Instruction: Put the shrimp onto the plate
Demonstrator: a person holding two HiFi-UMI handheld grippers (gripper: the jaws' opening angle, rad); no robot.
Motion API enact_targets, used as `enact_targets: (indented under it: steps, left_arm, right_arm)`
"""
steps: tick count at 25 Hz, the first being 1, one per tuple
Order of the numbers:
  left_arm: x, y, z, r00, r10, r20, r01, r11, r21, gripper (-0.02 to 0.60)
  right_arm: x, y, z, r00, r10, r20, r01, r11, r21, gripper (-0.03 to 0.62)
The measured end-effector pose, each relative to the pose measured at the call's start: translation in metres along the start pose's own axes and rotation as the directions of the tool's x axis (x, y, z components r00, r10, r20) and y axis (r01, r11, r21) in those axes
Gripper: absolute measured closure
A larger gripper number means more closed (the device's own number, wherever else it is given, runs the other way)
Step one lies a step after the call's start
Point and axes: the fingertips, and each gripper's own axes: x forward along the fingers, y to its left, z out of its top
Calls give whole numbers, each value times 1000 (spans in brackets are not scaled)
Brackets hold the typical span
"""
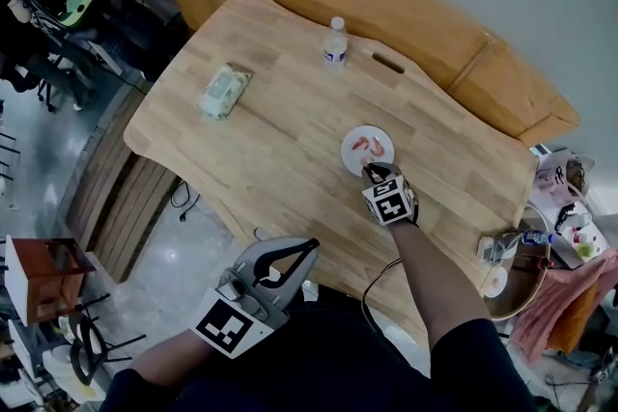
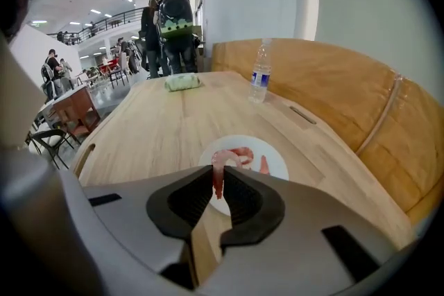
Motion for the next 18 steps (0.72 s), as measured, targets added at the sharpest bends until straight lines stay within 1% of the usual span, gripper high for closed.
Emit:
enact_targets:
  steps: [3, 5, 9, 13, 18]
  left_arm:
    - [1, 3, 1, 1000, 8, -2, -8, 1000, 6, 583]
    - [1, 3, 2, 1000, 10, -1, -10, 1000, 8, 583]
    - [-1, 2, 2, 1000, 14, -14, -14, 1000, 15, 583]
    - [-1, -1, -2, 999, 17, -28, -17, 1000, 12, 583]
    - [0, -3, -5, 999, 21, -25, -21, 1000, 8, 583]
  right_arm:
    - [15, -7, -9, 999, -2, -43, 0, 1000, -27, 539]
    - [24, -12, -16, 998, -1, -70, -1, 1000, -25, 539]
    - [35, -19, -23, 996, 6, -95, -4, 1000, 15, 539]
    - [43, -18, -26, 995, 15, -102, -12, 999, 30, 539]
    - [52, -22, -34, 993, 23, -112, -9, 993, 122, 539]
